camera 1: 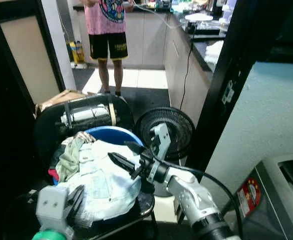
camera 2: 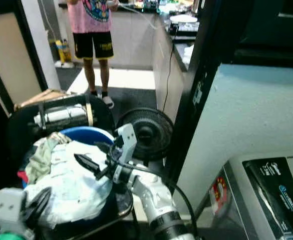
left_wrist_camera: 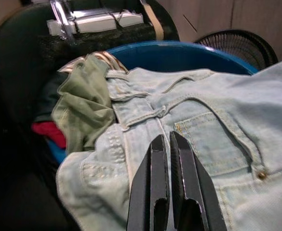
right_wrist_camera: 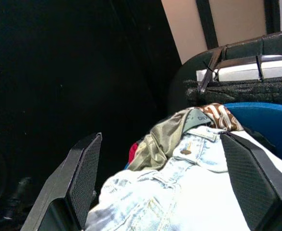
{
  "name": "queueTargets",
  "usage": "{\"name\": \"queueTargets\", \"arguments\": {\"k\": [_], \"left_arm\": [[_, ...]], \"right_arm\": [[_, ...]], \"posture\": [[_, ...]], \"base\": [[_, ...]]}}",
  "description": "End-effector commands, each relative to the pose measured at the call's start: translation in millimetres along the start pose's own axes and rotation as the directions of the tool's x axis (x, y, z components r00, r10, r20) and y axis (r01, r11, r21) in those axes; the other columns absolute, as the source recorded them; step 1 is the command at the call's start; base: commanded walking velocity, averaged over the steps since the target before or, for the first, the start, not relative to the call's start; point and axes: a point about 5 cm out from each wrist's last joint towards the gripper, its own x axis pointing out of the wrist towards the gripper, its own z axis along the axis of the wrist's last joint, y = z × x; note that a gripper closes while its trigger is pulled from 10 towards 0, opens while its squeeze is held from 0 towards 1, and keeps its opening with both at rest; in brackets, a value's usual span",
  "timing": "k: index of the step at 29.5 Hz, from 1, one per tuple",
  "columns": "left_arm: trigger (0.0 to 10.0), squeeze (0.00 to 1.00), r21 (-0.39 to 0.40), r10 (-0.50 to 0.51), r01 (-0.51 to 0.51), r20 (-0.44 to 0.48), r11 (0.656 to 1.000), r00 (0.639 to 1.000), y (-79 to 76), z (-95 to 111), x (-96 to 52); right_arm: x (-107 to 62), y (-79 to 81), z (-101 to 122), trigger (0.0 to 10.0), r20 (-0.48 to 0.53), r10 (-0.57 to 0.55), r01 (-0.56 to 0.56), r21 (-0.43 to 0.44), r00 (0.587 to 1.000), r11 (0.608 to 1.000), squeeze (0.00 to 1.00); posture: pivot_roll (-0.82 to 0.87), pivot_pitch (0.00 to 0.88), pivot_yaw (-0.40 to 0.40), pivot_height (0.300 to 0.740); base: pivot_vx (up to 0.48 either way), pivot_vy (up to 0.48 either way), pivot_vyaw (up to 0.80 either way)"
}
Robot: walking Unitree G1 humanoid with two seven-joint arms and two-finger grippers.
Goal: Clothes washing
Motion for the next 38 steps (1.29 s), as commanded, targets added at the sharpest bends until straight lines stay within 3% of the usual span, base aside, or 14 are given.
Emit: {"name": "queueTargets", "arguments": {"k": [1, 4, 8, 10, 12, 14, 21, 23, 24, 29, 30, 31, 32, 38], "left_arm": [[10.0, 0.0, -0.006, 0.005, -0.005, -0.008, 1.0, 1.0, -1.2, 1, -3.2], [10.0, 0.0, -0.007, 0.003, -0.003, -0.009, 1.0, 1.0, -1.7, 1, -3.7], [10.0, 0.0, -0.004, -0.015, 0.015, -0.02, 1.0, 1.0, -3.7, 3, -6.3], [10.0, 0.0, -0.003, -0.024, 0.024, -0.026, 1.0, 0.999, -3.9, 4, -7.4], [10.0, 0.0, -0.004, -0.045, 0.044, -0.042, 0.999, 0.998, -4.2, 6, -10.9], [10.0, 0.0, -0.005, -0.054, 0.054, -0.05, 0.999, 0.997, -4.4, 6, -12.3], [10.0, 0.0, -0.005, -0.054, 0.054, -0.05, 0.999, 0.997, -4.4, 6, -12.3], [10.0, 0.0, -0.004, -0.063, 0.063, -0.059, 0.998, 0.996, -4.9, 6, -13.8], [10.0, 0.0, 0.0, -0.074, 0.075, -0.068, 0.997, 0.995, -5.8, 6, -15.0], [10.0, 0.0, 0.012, -0.088, 0.09, -0.083, 0.996, 0.993, -6.2, 7, -17.0], [10.0, 0.0, 0.013, -0.089, 0.09, -0.086, 0.996, 0.992, -6.1, 7, -17.0], [10.0, 0.0, 0.013, -0.089, 0.09, -0.088, 0.996, 0.992, -6.0, 7, -17.1], [10.0, 0.0, 0.013, -0.089, 0.091, -0.088, 0.996, 0.992, -5.8, 7, -16.9], [10.0, 0.0, 0.017, -0.095, 0.097, -0.097, 0.995, 0.991, -4.4, 9, -16.4]], "right_arm": [[-1.8, 1.3, -5, 10.0, -0.02, -0.011, 0.011, -0.012, 1.0, 1.0, 1.0], [-2.3, 0.9, -6, 10.0, -0.031, -0.017, 0.016, -0.019, 0.999, 1.0, 1.0], [-9.3, -14.1, -22, 10.0, -0.114, -0.175, 0.169, -0.055, 0.978, 0.984, 1.0], [-12.2, -22.3, -26, 10.0, -0.128, -0.255, 0.249, -0.061, 0.958, 0.966, 1.0], [-18.5, -38.9, -30, 10.0, -0.142, -0.406, 0.406, -0.034, 0.903, 0.913, 1.0], [-21.3, -45.1, -31, 10.0, -0.15, -0.46, 0.462, -0.02, 0.875, 0.887, 1.0], [-21.3, -45.1, -31, 10.0, -0.15, -0.46, 0.462, -0.02, 0.875, 0.887, 1.0], [-24.1, -49.5, -34, 10.0, -0.176, -0.494, 0.503, 0.005, 0.851, 0.864, 1.0], [-25.9, -47.9, -43, 10.0, -0.25, -0.471, 0.487, 0.002, 0.846, 0.873, 0.0], [-25.9, -38.7, -56, 10.0, -0.338, -0.397, 0.419, -0.011, 0.853, 0.908, 0.0], [-25.0, -38.4, -55, 4.6, -0.328, -0.397, 0.417, -0.01, 0.857, 0.909, 0.0], [-24.4, -38.3, -55, 4.6, -0.322, -0.398, 0.418, -0.01, 0.859, 0.909, 0.0], [-23.4, -38.0, -53, 0.0, -0.312, -0.397, 0.417, -0.001, 0.863, 0.909, 0.0], [-17.9, -38.1, -51, 0.0, -0.289, -0.404, 0.424, 0.008, 0.868, 0.906, 0.0]], "posture": [[0.01, 0.107, 0.025, 0.74], [0.01, 0.107, 0.025, 0.74], [0.02, 0.132, 0.028, 0.74], [0.02, 0.143, 0.033, 0.74], [0.02, 0.156, 0.042, 0.74], [0.02, 0.158, 0.043, 0.74], [0.02, 0.158, 0.043, 0.74], [0.02, 0.16, 0.047, 0.74], [0.03, 0.157, 0.049, 0.74], [0.03, 0.153, 0.054, 0.74], [0.03, 0.152, 0.057, 0.74], [0.03, 0.152, 0.057, 0.74], [0.03, 0.15, 0.059, 0.74], [0.03, 0.146, 0.063, 0.74]], "base": [[0.0, 0.0, 0.0], [0.0, 0.0, 0.0], [0.0, 0.0, 0.0], [0.0, 0.0, 0.0], [0.0, 0.0, 0.0], [0.0, 0.0, 0.0], [0.0, 0.0, 0.0], [0.0, 0.0, 0.0], [0.0, 0.0, 0.0], [0.0, 0.0, 0.0], [0.0, 0.0, 0.0], [0.0, 0.0, 0.0], [0.0, 0.0, 0.0], [0.0, 0.0, 0.0]]}}
